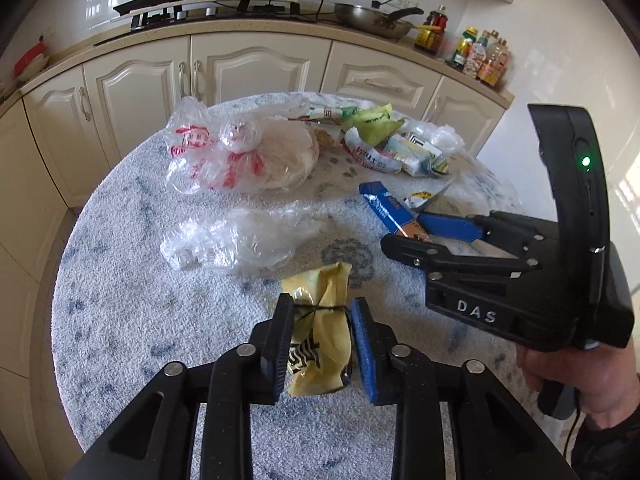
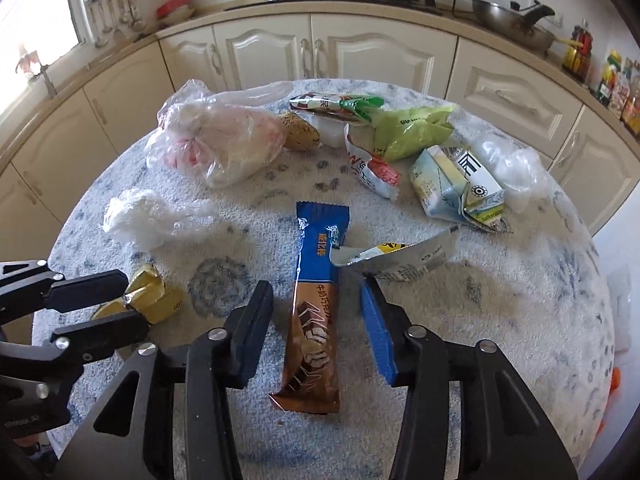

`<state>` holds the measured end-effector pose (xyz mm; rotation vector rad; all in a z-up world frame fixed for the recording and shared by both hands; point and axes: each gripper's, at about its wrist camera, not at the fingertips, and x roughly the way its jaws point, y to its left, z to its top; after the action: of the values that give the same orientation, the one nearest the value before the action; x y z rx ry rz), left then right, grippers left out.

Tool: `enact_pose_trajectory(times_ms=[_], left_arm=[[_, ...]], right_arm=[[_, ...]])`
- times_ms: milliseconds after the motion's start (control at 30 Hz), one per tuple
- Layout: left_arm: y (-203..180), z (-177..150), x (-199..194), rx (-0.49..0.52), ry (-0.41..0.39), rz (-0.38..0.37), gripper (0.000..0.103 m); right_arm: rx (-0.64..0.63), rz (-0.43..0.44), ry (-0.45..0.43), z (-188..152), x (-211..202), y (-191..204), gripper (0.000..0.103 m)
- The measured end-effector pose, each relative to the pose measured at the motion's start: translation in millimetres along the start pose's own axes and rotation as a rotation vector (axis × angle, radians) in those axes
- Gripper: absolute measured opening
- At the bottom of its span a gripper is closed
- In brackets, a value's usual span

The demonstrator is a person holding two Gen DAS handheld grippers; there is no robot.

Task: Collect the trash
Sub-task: 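Grasp the yellow packet with the left gripper while the right grasps the blue snack bar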

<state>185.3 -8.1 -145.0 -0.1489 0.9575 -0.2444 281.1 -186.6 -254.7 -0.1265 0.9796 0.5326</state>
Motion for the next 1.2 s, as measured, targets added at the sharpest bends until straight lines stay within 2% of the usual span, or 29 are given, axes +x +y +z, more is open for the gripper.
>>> enact_pose_trajectory(times_ms=[33,67,200,267,333,433,500,533,633,867,1200], left_arm=[[0,0,-2,0.004,-0.002,-0.002,0.021],[-1,0,-2,0.008,-0.003,0.002,0.021],[-6,-1,-1,0.043,-0.003,0.041,0.024],[-5,-2,3,0.028,0.012,0.067,0.051],[-2,-4,4,0.018,0.013,0.073,0.062],[-2,-6,14,0.033,0.033,0.065,0.060],[-9,-6,16,0.080,0.014,0.104,0.048],[-11,-5,16,0.089,0.016,0.104,0.035],[-10,-4,15,0.059,0.031,0.029,0.031],[-16,-4,6,0.053,0.027,-0.006,0.030],[-49,12,-32,0.114,-0.074,-0.026,0.030]], right_arm=[[0.006,0.012,-0.001,0,-1,0,0.023],[0.026,0.036,0.001,0,-2,-1,0.019],[0.053,0.052,-0.001,-7,-7,-3,0.019],[0.057,0.048,0.000,-10,-10,-4,0.019],[0.056,0.046,0.002,-12,-11,-4,0.019],[0.058,0.042,-0.001,-11,-9,-3,0.019],[0.060,0.046,0.001,-10,-9,-2,0.019],[0.065,0.059,0.002,-11,-10,-3,0.019],[0.077,0.087,0.001,-15,-14,-3,0.019],[0.138,0.100,-0.033,-30,-41,-16,0.019],[0.217,0.061,-0.128,-46,-99,-48,0.019]])
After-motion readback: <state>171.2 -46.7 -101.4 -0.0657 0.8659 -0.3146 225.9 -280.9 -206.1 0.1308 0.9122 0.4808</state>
